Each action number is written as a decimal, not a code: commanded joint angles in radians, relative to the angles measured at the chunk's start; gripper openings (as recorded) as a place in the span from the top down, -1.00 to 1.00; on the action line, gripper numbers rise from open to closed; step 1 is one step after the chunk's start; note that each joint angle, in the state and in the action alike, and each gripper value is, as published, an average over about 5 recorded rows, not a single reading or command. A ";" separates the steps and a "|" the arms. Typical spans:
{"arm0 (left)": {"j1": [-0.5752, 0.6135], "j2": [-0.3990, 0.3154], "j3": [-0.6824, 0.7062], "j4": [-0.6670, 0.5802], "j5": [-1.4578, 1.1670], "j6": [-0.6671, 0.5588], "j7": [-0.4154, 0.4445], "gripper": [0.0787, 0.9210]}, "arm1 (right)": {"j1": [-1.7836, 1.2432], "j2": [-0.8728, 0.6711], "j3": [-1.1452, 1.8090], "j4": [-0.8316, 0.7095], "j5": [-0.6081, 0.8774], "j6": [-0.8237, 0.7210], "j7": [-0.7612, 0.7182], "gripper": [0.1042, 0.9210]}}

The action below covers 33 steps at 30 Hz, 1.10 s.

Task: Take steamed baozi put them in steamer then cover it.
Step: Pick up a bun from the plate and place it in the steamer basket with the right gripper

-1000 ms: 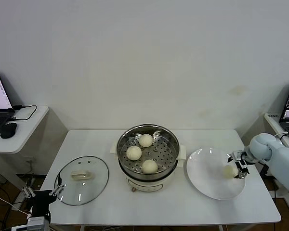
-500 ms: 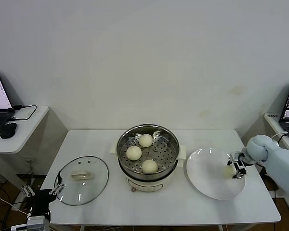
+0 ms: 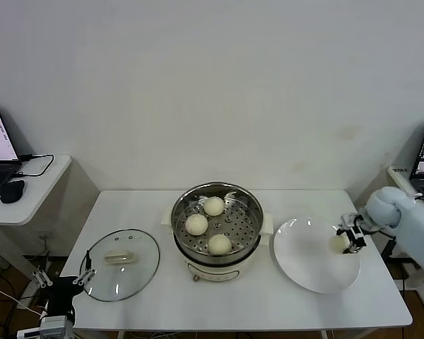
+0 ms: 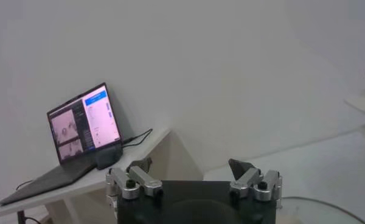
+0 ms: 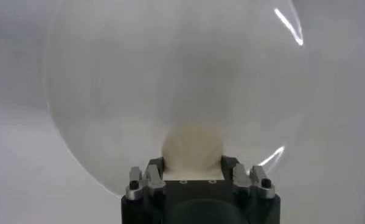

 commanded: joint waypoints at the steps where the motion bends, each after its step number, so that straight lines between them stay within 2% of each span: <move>1: -0.006 0.003 0.012 -0.001 -0.002 0.000 0.001 -0.77 | 0.432 -0.047 -0.287 0.182 0.230 -0.104 -0.023 -0.18; 8: -0.016 0.010 0.018 -0.001 -0.010 0.000 0.001 -0.77 | 0.740 0.083 -0.494 0.246 0.421 -0.194 0.006 -0.20; 17: -0.028 0.010 0.019 0.003 -0.016 0.001 0.000 -0.77 | 0.771 0.281 -0.586 0.310 0.654 -0.372 0.142 -0.22; 22: -0.030 0.009 0.019 0.005 -0.017 0.002 0.001 -0.77 | 0.701 0.347 -0.597 0.286 0.687 -0.428 0.191 -0.24; 33: -0.032 0.010 0.007 0.017 -0.019 0.002 0.001 -0.77 | 0.569 0.430 -0.609 0.212 0.664 -0.498 0.257 -0.24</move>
